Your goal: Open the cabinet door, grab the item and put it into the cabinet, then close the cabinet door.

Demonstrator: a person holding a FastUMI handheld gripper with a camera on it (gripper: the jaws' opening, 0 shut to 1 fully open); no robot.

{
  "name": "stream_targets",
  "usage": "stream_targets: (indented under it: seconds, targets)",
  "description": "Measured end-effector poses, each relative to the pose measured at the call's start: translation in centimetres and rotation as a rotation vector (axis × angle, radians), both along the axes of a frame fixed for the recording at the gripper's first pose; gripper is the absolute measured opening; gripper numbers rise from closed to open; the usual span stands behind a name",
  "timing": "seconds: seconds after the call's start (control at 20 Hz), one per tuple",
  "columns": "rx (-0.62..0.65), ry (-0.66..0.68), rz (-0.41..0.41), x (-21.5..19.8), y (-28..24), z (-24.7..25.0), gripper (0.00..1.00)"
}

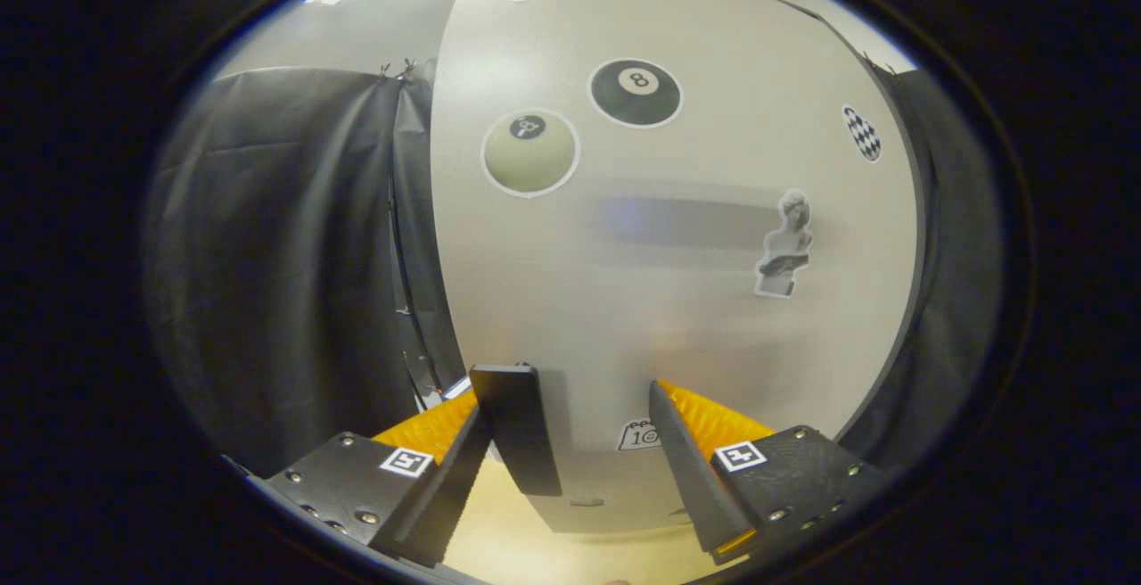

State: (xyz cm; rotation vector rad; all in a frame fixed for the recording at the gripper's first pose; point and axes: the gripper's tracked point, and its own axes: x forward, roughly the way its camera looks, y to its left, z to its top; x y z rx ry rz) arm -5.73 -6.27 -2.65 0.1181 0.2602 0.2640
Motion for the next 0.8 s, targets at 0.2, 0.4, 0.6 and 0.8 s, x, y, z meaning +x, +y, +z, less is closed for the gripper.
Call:
stream_targets:
  seconds: [0.2, 0.4, 0.6, 0.8]
  targets:
    - [0.011, 0.006, 0.001, 0.4, 0.2, -0.2, 0.99]
    - [-0.003, -0.011, -0.014, 1.0, 0.4, -0.3, 0.99]
    - [-0.015, -0.017, -0.019, 1.4, 0.3, -0.5, 0.98]
    - [-0.019, -0.021, -0.022, 1.7, 0.3, -0.5, 0.98]
